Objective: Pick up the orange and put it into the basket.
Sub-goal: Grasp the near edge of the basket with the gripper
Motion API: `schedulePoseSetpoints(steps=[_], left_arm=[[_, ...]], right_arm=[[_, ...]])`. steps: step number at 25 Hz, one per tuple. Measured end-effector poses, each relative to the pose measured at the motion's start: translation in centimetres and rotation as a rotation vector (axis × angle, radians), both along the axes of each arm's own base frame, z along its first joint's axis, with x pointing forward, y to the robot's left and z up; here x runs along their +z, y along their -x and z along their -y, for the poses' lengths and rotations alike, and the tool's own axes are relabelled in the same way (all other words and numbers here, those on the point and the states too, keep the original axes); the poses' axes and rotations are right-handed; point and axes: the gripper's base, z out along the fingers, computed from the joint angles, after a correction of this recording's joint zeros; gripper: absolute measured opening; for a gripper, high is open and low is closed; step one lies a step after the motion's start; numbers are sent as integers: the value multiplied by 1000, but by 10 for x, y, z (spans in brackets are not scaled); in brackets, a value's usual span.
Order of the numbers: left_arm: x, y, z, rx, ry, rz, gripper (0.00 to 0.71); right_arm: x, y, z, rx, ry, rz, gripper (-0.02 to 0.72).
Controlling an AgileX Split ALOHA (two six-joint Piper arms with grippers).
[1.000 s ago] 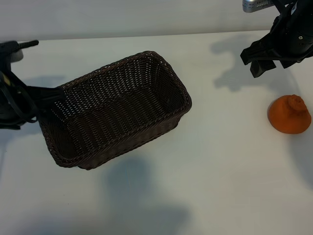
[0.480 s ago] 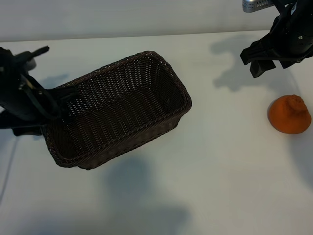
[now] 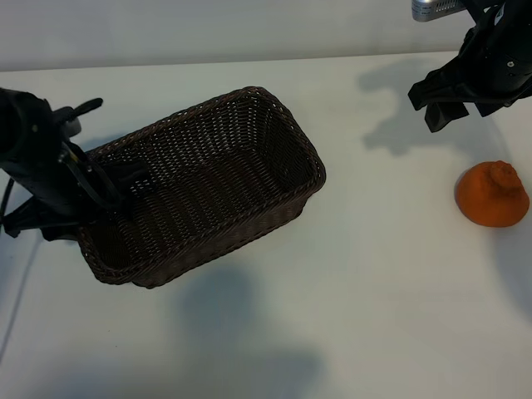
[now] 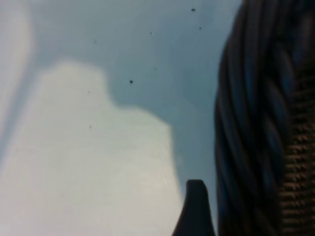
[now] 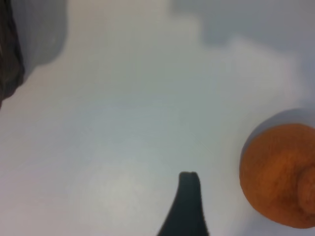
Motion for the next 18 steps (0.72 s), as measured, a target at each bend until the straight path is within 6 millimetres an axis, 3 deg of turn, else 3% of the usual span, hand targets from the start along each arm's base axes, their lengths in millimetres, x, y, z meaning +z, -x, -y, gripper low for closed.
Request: schedulePoseSetpoints(steps=[5,13,15,18], left_arm=[[-20,-3,2,-17,6,-50,590],[-27,-5,5,-51,29,-57,583],[-27,-5,5,-60,35,-55,548],[-27,-7,5,-51,48,-46,430]], right_arm=[[0,0,0,0,0,0,595],[0,0,0,0,0,0,595],[0,0,0,0,0,0,595],[0,0,0,0,0,0,595]])
